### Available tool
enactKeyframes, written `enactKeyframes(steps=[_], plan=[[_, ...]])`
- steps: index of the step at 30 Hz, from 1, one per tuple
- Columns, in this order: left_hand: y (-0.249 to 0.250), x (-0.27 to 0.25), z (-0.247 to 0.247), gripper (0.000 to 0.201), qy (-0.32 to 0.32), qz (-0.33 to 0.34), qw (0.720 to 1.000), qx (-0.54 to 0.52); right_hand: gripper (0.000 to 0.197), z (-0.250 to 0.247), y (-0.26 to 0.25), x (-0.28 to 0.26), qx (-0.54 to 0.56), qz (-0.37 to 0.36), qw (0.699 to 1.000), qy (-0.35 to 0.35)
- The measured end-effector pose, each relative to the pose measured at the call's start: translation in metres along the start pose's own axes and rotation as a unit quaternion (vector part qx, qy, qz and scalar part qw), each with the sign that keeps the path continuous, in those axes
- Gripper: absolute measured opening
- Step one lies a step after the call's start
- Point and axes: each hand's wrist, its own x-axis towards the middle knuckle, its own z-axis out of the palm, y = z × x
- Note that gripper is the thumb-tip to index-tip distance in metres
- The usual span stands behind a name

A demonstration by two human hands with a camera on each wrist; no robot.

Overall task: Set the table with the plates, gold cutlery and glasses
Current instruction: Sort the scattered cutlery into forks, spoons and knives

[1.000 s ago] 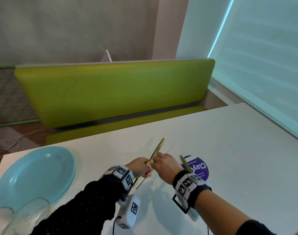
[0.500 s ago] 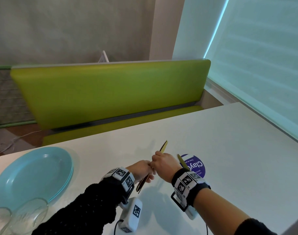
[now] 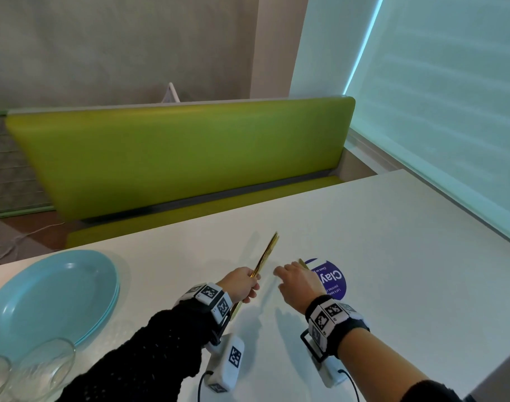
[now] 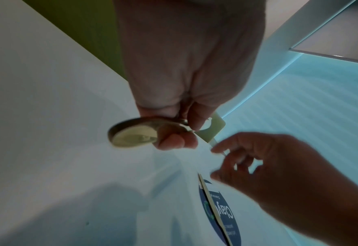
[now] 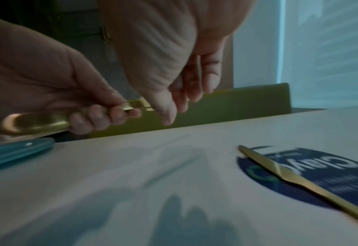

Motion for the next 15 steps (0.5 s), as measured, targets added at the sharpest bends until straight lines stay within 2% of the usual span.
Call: enactKeyframes(steps=[8,15], plan=[[-0.002,0.005,-0.002,0.014,0.023,-0.001,1.000,-0.015,0.037,0.023,0.046,-0.015,0.004,0.201,0.975,-0.098],[-0.005,0.011,-0.001,0.019,0.062,0.002,0.998,-0.029,0.030,0.036,0.062,-0.024,0.026,0.304,0.939,-0.158]])
